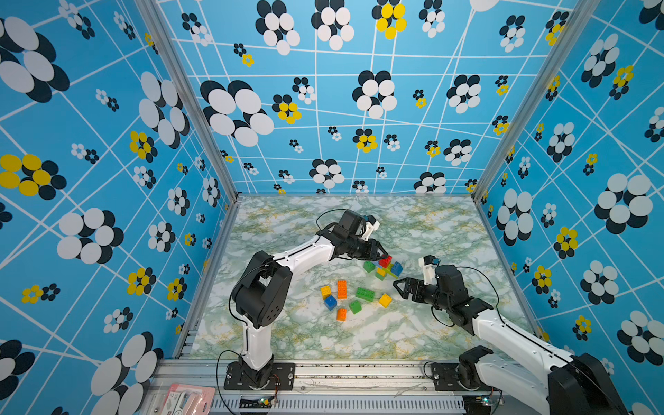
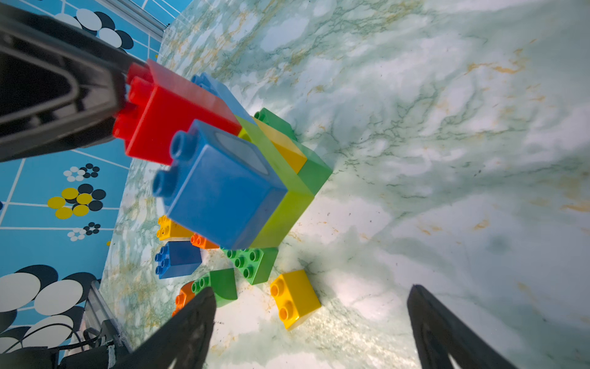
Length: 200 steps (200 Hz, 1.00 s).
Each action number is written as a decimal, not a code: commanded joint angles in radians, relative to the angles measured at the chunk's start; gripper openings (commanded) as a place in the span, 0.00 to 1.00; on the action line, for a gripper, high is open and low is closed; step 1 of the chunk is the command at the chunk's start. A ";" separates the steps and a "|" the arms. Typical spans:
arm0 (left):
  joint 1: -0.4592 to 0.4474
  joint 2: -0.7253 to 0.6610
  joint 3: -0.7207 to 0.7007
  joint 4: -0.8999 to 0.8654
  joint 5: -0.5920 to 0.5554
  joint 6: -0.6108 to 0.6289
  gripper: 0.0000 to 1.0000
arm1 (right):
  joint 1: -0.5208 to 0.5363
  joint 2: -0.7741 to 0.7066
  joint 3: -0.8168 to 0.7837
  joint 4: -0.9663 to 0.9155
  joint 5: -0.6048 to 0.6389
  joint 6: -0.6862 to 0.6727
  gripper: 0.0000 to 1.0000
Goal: Assemble a fork with lego
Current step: Adjust the lego brick at the center of the board.
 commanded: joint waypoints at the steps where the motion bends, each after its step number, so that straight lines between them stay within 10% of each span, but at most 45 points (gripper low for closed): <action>1: 0.009 0.013 0.042 -0.016 0.012 -0.001 0.52 | -0.002 0.021 0.039 0.012 -0.010 -0.016 0.95; 200: 0.042 -0.201 -0.142 -0.062 -0.241 0.059 0.69 | -0.002 0.204 0.122 0.039 0.207 0.083 0.86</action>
